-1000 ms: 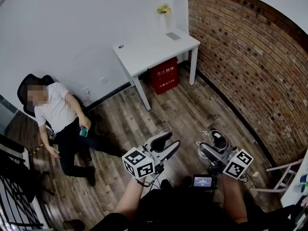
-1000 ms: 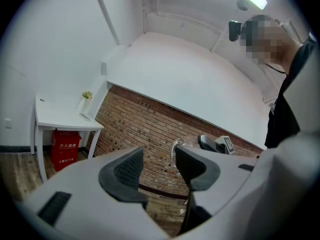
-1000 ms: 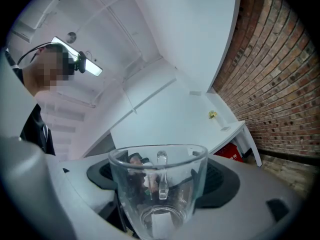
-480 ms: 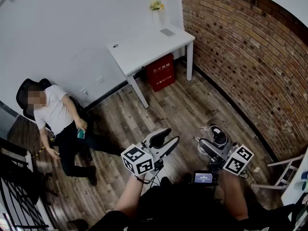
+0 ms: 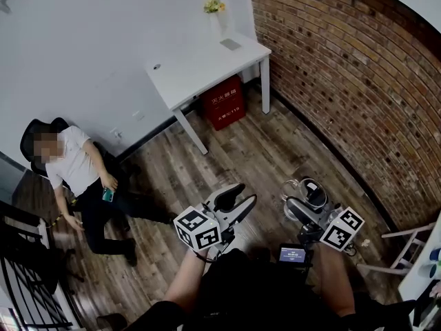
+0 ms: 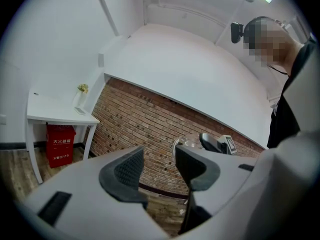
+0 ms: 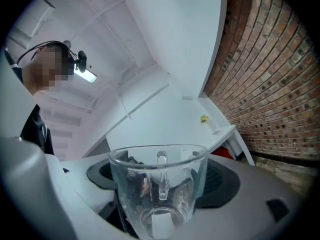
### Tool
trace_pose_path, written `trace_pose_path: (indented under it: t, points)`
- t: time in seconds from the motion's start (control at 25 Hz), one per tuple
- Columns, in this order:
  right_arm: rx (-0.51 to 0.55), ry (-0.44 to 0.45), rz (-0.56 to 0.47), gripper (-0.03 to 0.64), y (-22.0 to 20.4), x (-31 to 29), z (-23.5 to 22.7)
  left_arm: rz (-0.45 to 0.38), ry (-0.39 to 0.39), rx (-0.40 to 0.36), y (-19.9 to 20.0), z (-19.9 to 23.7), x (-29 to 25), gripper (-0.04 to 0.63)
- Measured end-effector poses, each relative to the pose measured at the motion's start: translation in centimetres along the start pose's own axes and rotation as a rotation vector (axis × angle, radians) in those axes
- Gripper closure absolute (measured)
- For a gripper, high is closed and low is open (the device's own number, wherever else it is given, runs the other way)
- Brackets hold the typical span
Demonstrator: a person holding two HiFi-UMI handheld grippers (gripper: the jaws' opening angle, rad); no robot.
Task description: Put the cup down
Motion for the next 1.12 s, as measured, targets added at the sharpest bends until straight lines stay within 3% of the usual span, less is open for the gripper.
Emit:
trace_pose_path:
  t: [0.32,0.56,1.12]
  points:
    - [-0.016,-0.02,-0.008,0.187,1.0,-0.5,-3.4,0.004,0.01,0.015,0.8,2.0,-2.9,0.39]
    - [-0.014,-0.038,0.002,0.187,1.5,-3.5,-7.2,0.002,0.002,0.036,2.2,6.2,-6.0,0.39]
    - [0.021,-0.07,-0.021,0.187,8.6,-16.4,-18.4,-0.036,0.009,0.015,12.8,19.6,-15.8,0.39]
Point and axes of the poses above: the fingertips, and each gripper's own axes: x backward along the fingers, z to its left, y out of its top, the point moved 1 cm from there along x, backward along the fingers, and after that the axes turned 6 degrees about x, right-handed, at the moved point
